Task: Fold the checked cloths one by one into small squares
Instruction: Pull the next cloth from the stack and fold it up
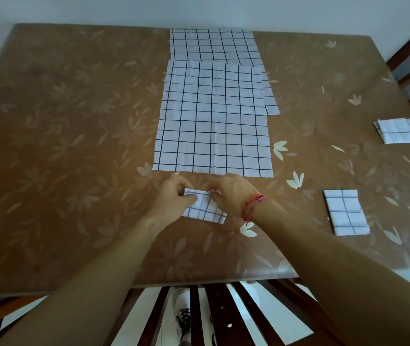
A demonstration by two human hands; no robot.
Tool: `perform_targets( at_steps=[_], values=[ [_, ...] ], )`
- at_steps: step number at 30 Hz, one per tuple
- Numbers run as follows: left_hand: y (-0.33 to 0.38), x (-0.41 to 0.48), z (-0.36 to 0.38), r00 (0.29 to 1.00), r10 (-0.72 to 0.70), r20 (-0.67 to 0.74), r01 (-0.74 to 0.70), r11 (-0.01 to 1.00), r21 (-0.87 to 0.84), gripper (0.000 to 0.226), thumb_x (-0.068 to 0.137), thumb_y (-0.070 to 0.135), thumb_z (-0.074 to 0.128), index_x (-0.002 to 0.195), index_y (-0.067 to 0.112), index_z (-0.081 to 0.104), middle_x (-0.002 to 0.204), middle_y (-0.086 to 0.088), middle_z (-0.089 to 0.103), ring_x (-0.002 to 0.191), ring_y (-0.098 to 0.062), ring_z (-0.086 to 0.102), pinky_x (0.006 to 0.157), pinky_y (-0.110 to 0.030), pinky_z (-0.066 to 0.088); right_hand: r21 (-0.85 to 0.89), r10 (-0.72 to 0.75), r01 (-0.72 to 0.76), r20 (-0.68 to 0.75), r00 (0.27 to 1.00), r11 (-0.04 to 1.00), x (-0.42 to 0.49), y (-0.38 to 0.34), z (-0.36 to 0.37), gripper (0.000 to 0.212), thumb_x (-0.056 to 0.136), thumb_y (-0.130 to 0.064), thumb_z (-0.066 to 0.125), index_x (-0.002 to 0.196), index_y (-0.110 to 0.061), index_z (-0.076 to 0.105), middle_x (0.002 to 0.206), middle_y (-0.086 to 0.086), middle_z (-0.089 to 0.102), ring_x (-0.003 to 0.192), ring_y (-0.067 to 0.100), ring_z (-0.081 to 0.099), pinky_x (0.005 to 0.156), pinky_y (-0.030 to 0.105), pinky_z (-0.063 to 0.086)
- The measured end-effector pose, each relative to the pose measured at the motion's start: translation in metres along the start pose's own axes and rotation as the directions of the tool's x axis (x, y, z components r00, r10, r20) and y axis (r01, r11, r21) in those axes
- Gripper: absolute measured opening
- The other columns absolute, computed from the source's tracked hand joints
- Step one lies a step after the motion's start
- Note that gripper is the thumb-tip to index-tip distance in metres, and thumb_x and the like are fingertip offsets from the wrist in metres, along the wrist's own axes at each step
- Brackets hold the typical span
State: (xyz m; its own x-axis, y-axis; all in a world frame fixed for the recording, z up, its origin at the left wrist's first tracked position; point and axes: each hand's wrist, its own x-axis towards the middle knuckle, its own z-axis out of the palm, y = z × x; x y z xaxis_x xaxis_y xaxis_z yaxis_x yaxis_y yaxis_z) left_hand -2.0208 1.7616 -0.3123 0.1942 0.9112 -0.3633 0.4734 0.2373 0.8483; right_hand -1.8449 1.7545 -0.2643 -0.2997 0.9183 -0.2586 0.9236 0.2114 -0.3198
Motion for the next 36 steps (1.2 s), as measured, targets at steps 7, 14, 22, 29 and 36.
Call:
perform_targets(
  at_steps=[7,14,22,29,36],
  values=[
    [0.003,-0.033,-0.007,0.973,-0.198,-0.122,0.151,0.937,-0.316,0.018,0.084,0.010,0.073,0.098,0.016,0.064,0.113,0.001,0.067,0.097,-0.011,0.066,0.076,-0.022,0.053,0.319,0.387,-0.461,0.271,0.881,0.828,-0.002,0.108,0.127,0.015,0.077,-0.037,0.065,0.083,-0.027,0.073,0.078,-0.006,0.071,0.076,0.011,0.068,0.075,0.031,0.057],
    [0.006,-0.066,-0.004,0.967,-0.253,-0.028,0.207,0.844,-0.494,0.013,0.087,0.001,0.067,0.100,0.002,0.067,0.097,-0.011,0.073,0.088,-0.024,0.072,0.079,-0.036,0.059,0.733,0.472,-0.334,0.020,0.881,0.593,-0.055,-0.006,0.020,0.006,0.078,-0.011,0.072,0.083,-0.008,0.073,0.075,-0.001,0.070,0.075,0.018,0.068,0.074,0.038,0.059],
    [-0.004,-0.074,-0.020,0.968,-0.214,-0.132,0.152,0.916,-0.372,0.012,0.083,0.002,0.071,0.092,0.008,0.067,0.093,-0.008,0.071,0.086,-0.020,0.070,0.069,-0.029,0.058,0.810,0.506,-0.355,0.085,0.858,0.467,-0.063,-0.031,0.031,0.017,0.086,-0.018,0.070,0.069,-0.018,0.066,0.069,0.006,0.071,0.064,0.028,0.070,0.061,0.038,0.061],
    [-0.021,-0.067,-0.029,0.964,-0.214,-0.157,0.156,0.936,-0.316,0.008,0.088,0.008,0.066,0.086,0.013,0.072,0.095,-0.006,0.072,0.083,-0.017,0.071,0.067,-0.028,0.059,0.759,0.518,-0.357,0.030,0.855,0.545,-0.053,-0.039,0.043,0.012,0.084,-0.022,0.070,0.073,-0.019,0.073,0.067,-0.004,0.069,0.068,0.017,0.069,0.066,0.029,0.059],
    [-0.033,-0.059,-0.030,0.954,-0.223,-0.201,0.173,0.956,-0.238,0.010,0.084,0.001,0.070,0.087,0.011,0.065,0.092,-0.009,0.068,0.079,-0.019,0.068,0.060,-0.027,0.057,0.752,0.562,-0.399,0.047,0.826,0.524,-0.038,-0.037,0.061,0.018,0.079,-0.024,0.076,0.064,-0.029,0.068,0.067,-0.009,0.069,0.068,0.013,0.068,0.067,0.029,0.057]
  ],
)
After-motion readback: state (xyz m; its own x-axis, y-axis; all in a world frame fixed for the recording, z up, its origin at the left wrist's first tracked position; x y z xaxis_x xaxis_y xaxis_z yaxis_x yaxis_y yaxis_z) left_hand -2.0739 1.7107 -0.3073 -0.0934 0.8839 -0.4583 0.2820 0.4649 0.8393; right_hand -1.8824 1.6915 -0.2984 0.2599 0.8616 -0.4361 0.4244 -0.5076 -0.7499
